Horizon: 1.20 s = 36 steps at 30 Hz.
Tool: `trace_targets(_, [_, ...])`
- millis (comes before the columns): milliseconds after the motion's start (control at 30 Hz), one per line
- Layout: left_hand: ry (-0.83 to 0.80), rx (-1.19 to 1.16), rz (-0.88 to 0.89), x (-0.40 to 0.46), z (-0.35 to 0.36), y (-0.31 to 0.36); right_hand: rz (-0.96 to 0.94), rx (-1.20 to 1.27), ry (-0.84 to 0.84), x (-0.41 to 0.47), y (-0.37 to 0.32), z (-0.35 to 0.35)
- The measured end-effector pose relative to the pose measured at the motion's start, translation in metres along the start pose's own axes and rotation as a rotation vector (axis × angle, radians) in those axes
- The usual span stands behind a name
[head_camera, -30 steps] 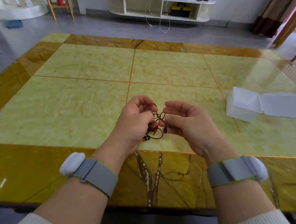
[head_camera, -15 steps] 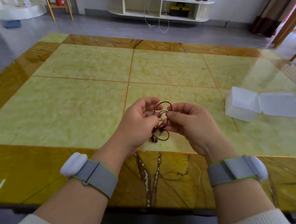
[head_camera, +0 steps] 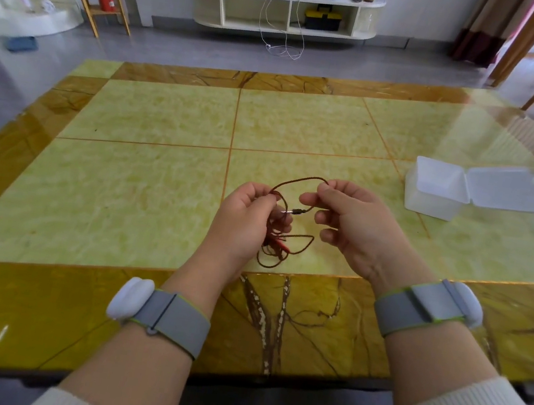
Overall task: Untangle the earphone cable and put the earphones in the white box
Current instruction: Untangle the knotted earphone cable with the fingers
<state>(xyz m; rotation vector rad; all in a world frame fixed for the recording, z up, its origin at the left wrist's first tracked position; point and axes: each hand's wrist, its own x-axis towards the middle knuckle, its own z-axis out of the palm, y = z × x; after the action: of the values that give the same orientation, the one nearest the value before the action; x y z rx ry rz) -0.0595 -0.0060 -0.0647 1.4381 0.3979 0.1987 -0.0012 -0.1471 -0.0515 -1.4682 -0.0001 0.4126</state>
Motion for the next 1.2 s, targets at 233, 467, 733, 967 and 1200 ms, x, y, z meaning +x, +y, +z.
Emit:
trace_targets(233, [-0.022,0.038,-0.020,-0.002,-0.003,0.002,-0.106,-0.087,0.159,0.003,0.001,-0.005])
trace_targets(467, [-0.116,-0.025,-0.093,-0.001,-0.008,0.000,-0.206,-0.164,0.255,0.007,0.007,-0.007])
trace_targets(733, [-0.158,-0.032,-0.121,0.005,-0.008,-0.003,-0.202,-0.397,0.218,0.013,0.017,-0.008])
trace_targets(967, [-0.068,-0.073,-0.094,0.008,-0.006,-0.006,-0.322,-0.437,0.141,0.005,0.010,-0.003])
trace_targets(1200, [0.018,-0.128,-0.058,0.011,-0.007,-0.008,-0.374,-0.640,-0.202,-0.007,0.008,0.009])
